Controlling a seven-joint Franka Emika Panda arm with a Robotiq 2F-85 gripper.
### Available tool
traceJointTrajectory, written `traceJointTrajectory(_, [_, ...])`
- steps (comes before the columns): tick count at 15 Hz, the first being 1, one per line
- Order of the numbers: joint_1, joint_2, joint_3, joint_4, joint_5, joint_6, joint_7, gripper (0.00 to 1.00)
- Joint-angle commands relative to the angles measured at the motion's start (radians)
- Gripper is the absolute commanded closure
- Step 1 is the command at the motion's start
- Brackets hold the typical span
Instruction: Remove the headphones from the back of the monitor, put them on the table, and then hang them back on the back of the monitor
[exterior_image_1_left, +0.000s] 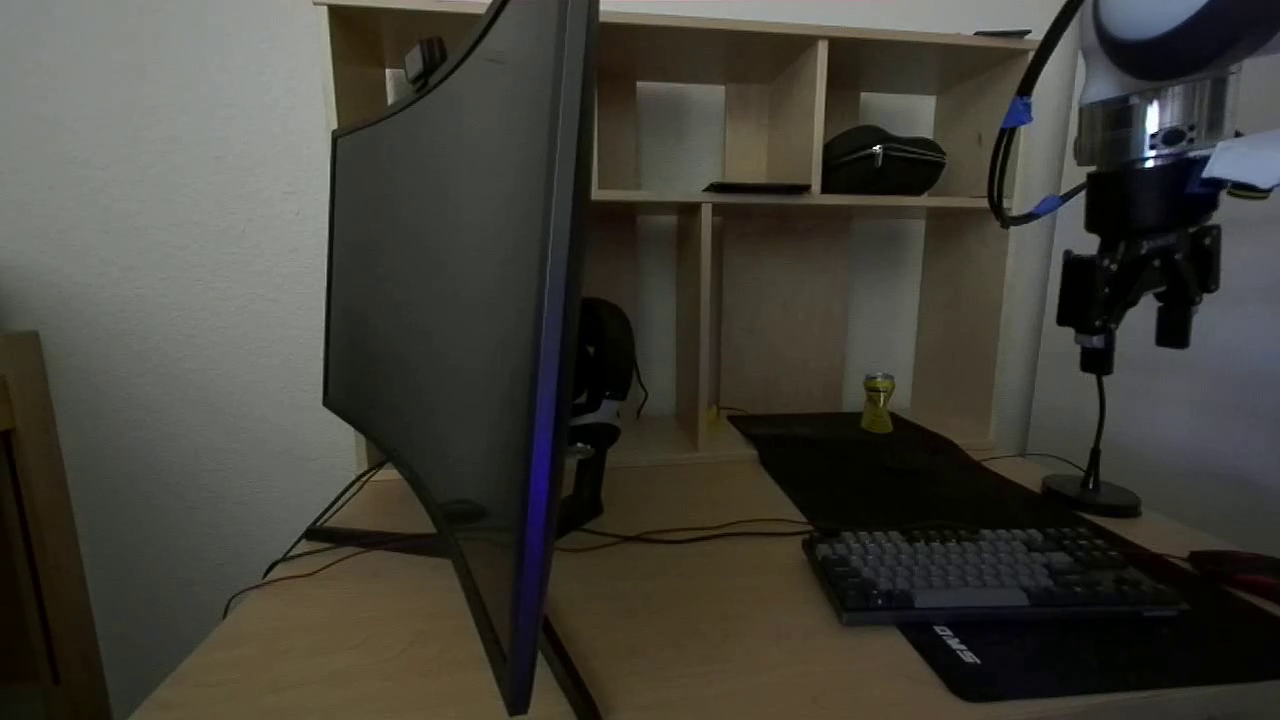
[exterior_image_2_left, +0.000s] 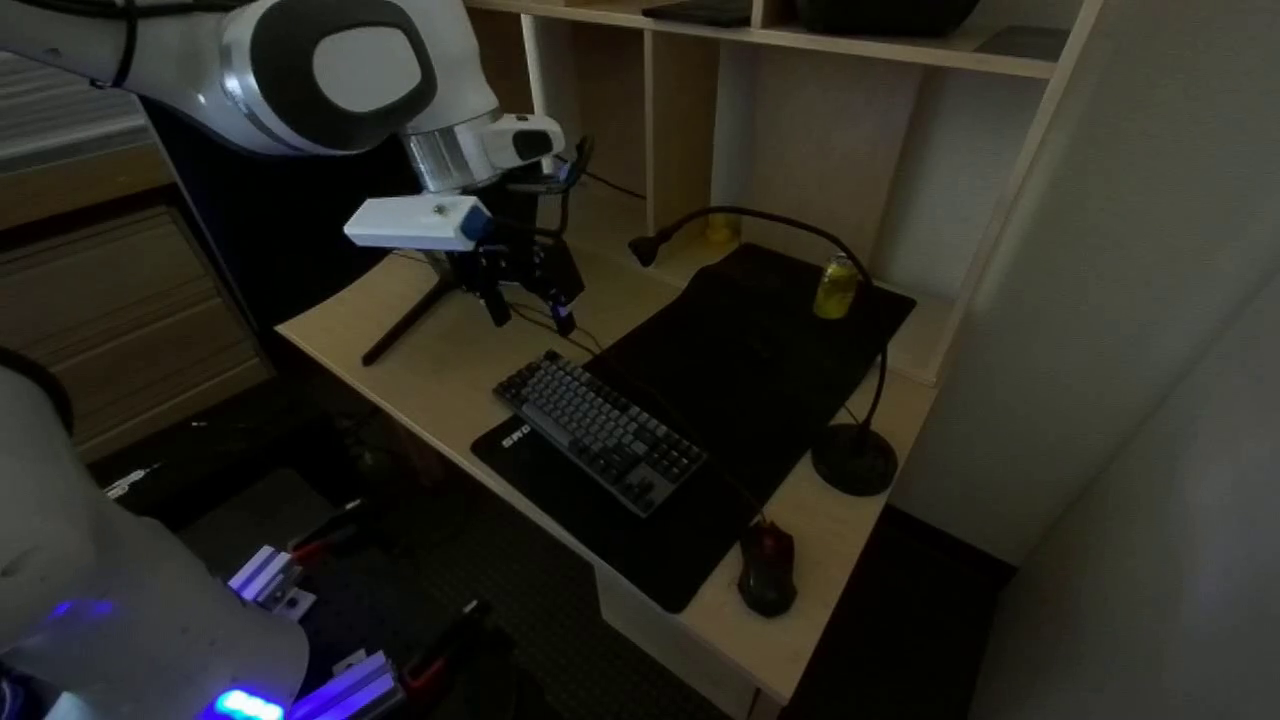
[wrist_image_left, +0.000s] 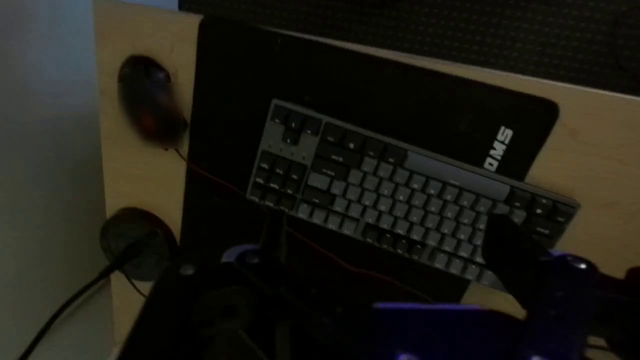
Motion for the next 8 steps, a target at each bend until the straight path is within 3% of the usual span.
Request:
traceJointTrajectory(1, [0.069, -0.007, -0.082, -0.034, 0.106, 0.140, -0.167, 0.00])
traceJointTrajectory(2, [0.096, 0.047, -0.111, 0.158, 0.154, 0.044, -0.263, 0.00])
traceJointTrajectory(3, [0.047, 0.000, -0.056, 0.007, 0.099, 0.094, -0.149, 0.00])
traceJointTrajectory(6, [0.075, 0.012, -0.091, 0.129, 0.142, 0.060, -0.236, 0.00])
traceJointTrajectory(7, [0.082, 0.031, -0.082, 0.114, 0.125, 0.074, -0.250, 0.00])
traceJointTrajectory(8, [0.160, 0.016, -0.113, 0.095, 0.241, 0.037, -0.324, 0.00])
